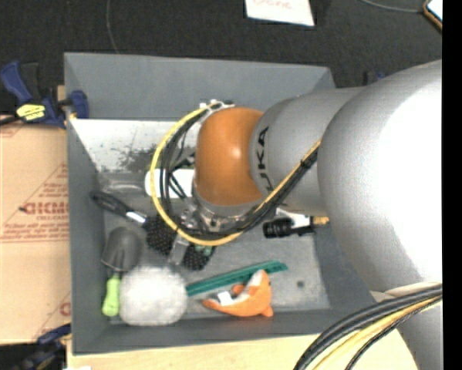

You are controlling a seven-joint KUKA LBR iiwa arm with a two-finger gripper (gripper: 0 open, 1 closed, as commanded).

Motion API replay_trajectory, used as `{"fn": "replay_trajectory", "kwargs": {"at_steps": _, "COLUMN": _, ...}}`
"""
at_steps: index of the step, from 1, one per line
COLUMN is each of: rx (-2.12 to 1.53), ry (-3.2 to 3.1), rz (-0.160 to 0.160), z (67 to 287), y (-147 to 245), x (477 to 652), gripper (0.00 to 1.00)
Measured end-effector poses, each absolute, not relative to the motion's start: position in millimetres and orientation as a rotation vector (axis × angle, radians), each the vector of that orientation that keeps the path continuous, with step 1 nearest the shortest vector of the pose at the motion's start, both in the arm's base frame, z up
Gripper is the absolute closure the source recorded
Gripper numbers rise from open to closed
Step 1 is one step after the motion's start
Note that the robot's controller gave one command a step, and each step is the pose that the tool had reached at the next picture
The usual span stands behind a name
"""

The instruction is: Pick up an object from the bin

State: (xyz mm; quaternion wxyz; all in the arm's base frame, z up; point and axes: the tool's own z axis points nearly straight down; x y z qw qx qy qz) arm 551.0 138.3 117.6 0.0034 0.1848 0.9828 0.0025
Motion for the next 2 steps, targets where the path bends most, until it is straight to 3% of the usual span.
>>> {"fn": "replay_trajectory", "kwargs": {"at_steps": 2, "rx": 0.578, "ry": 3.079, "rz": 0.009, "z": 141.3, "y": 137.6, "x": 551.3, "gripper": 1.0}}
